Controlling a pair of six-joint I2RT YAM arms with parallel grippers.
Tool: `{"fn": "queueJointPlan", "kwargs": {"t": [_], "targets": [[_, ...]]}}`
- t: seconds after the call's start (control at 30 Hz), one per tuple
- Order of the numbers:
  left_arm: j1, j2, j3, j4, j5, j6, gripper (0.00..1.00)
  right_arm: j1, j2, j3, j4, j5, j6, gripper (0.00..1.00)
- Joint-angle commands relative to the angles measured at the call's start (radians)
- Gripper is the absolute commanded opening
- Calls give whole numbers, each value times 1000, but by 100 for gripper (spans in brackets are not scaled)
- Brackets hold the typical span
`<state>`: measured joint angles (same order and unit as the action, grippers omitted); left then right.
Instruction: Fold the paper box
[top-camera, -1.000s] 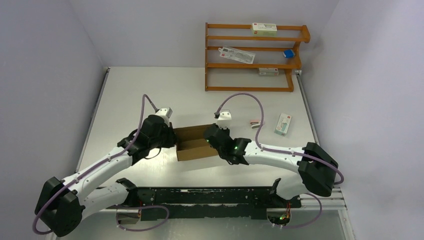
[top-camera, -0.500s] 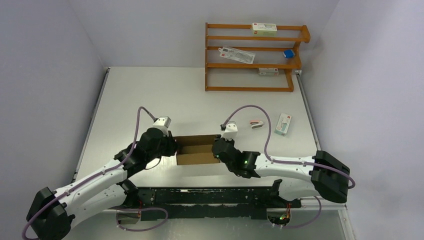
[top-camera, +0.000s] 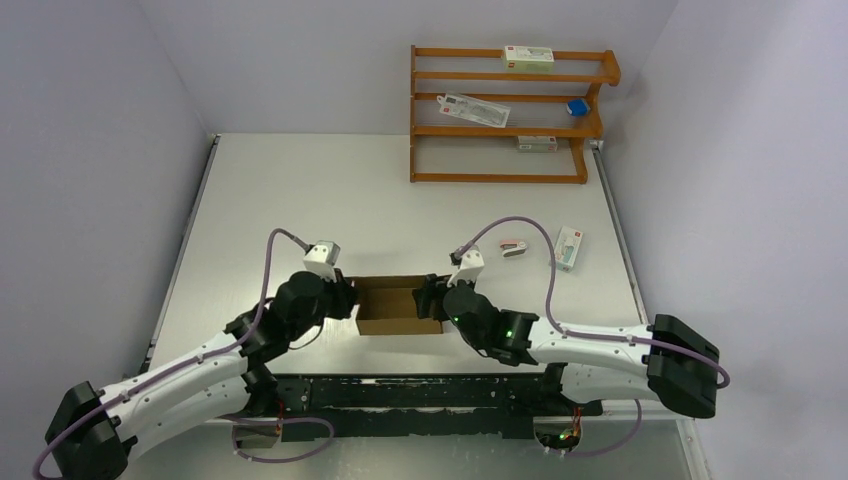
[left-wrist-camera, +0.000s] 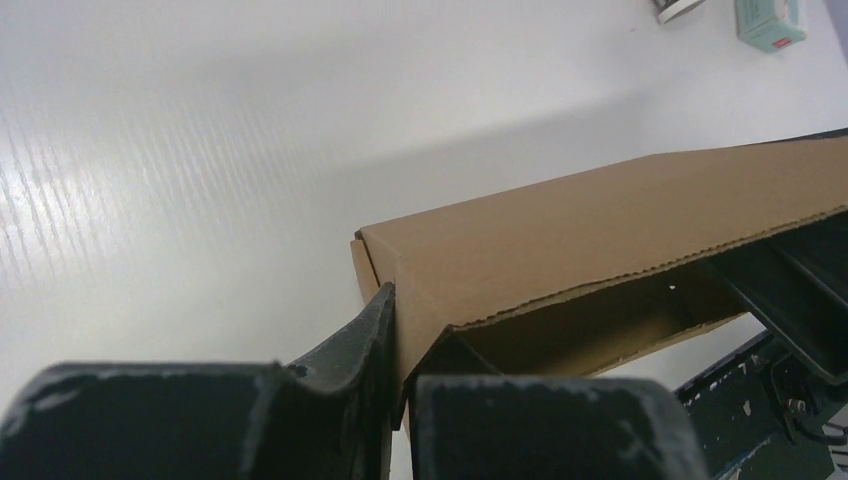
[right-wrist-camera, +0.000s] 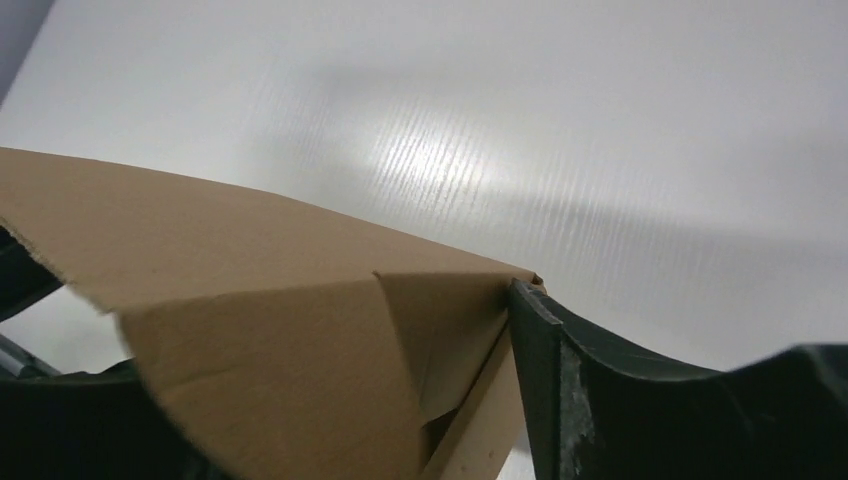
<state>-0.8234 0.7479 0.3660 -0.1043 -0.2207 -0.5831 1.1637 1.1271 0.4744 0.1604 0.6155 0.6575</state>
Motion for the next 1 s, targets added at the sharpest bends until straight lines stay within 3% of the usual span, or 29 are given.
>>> {"fn": "queueJointPlan", "kwargs": {"t": [0.0,0.3,0.5,0.8,0.97], "targets": [[-32,-33,-48,171,-75,12,9,7,-30,-49,121,13,-34,74],[-90,27,-68,303,-252,75,9,7,-81,-97,185,-13,-131,100],[-132,112,-43,335,-350,99,9,7,-167,-108,103,-17,-161,100],[-157,168,54,211,-418,72,8,4,-276,-125,-16,14,-186,100],[-159,169,85,168,-434,51,8,-4,-295,-145,84,-8,-238,89]]}}
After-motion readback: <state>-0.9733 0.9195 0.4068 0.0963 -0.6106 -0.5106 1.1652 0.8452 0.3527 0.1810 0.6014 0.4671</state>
